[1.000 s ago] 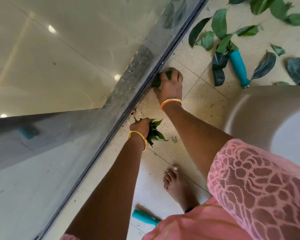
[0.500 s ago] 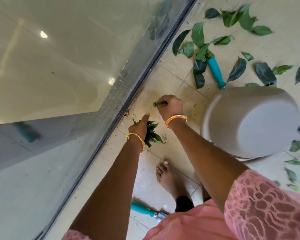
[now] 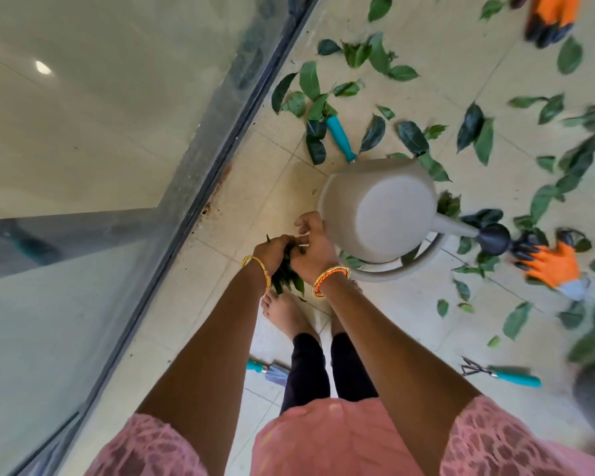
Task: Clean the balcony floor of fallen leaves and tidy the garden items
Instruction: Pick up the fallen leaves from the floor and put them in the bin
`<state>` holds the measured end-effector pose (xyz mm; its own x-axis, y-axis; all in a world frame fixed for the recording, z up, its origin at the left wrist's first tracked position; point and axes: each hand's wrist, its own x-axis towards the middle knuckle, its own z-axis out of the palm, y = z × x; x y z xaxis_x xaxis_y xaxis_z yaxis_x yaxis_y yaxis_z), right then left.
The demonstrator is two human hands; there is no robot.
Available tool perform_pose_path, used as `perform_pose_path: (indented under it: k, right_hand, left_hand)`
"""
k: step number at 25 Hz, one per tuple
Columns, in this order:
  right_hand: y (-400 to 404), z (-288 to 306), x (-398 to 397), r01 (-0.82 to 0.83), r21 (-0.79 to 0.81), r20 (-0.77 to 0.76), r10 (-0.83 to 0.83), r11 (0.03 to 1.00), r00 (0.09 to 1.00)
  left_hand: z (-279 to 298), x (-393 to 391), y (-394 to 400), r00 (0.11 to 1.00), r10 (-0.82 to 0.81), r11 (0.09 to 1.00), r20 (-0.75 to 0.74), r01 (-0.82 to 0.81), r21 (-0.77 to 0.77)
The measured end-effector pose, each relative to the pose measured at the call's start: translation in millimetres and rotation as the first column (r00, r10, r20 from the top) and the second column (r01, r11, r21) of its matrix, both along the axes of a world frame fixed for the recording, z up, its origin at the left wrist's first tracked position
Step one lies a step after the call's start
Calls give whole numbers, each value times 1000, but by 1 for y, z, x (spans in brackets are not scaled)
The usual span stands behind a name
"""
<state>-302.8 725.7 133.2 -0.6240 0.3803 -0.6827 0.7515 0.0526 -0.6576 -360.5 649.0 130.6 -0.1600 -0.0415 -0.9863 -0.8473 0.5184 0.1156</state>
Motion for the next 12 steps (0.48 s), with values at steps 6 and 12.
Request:
perform_pose_path:
  k: [6, 12]
  right_hand:
    - [26, 17, 38, 30, 91, 77, -37, 995, 996]
    - [101, 7, 85, 243, -315, 295, -149, 917, 944]
  left_hand:
    - [36, 30, 38, 951, -294, 956, -95, 294, -21]
    - [30, 65, 59, 953, -280, 960, -116, 273, -69]
